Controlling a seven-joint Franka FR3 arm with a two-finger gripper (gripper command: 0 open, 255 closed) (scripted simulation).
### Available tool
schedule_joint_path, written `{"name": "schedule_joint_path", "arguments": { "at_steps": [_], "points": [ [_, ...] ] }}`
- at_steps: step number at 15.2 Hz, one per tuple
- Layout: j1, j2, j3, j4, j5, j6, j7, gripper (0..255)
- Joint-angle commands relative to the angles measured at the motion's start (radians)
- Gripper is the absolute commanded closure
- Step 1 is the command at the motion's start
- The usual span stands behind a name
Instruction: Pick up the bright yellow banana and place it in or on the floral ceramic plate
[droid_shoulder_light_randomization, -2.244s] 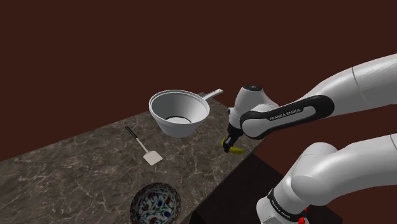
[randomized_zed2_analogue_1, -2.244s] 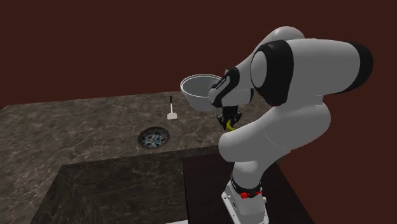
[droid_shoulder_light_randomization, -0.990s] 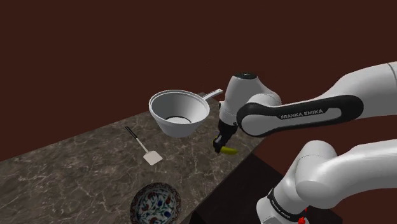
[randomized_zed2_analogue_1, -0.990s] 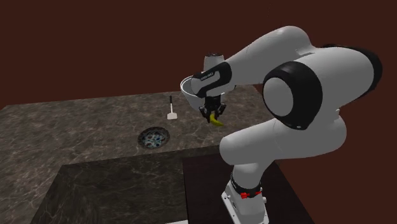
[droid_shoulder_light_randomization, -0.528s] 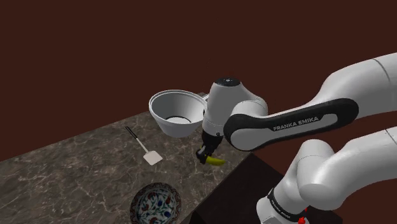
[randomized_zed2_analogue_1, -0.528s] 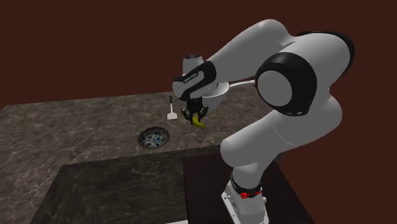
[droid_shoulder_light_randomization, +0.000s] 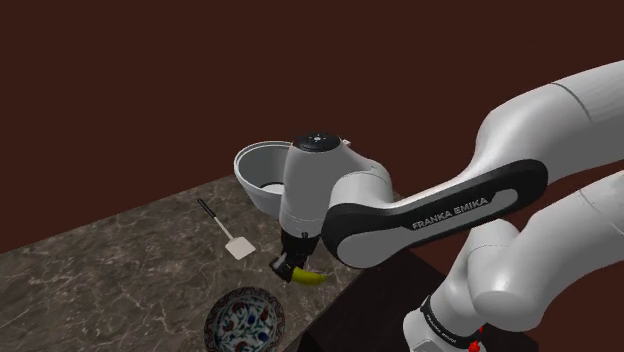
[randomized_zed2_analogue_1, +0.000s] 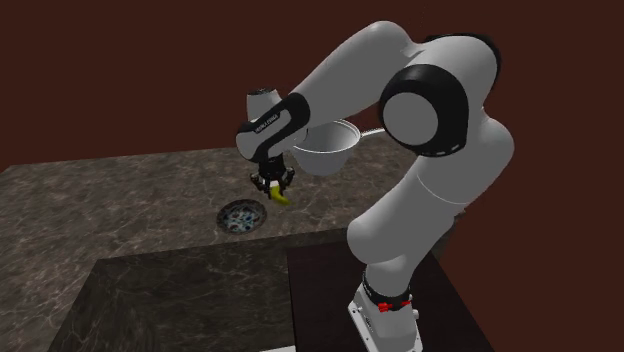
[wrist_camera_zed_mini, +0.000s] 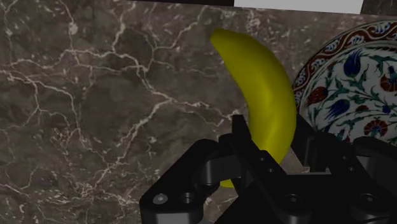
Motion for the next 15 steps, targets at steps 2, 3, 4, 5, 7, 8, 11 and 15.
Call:
{"name": "schedule_joint_path", "arguments": {
  "at_steps": [2, 3, 4, 5, 7, 8, 11, 15],
  "points": [
    [0.007, 0.087, 0.061, 0.087, -0.026, 0.0, 0.094, 255],
    [0.008, 0.117, 0.079, 0.116, -0.04, 0.0, 0.125, 255],
    [0.009, 0.149, 0.097, 0.147, -0.055, -0.002, 0.157, 255],
    [0.011, 0.181, 0.113, 0.179, -0.073, -0.004, 0.189, 255],
    [0.017, 0.248, 0.143, 0.246, -0.115, -0.011, 0.256, 255],
    [0.021, 0.283, 0.156, 0.281, -0.138, -0.016, 0.289, 255],
    [0.036, 0.352, 0.172, 0.336, -0.187, -0.015, 0.351, 255],
    [0.039, 0.391, 0.17, 0.315, -0.219, 0.037, 0.374, 255]
  ]
}}
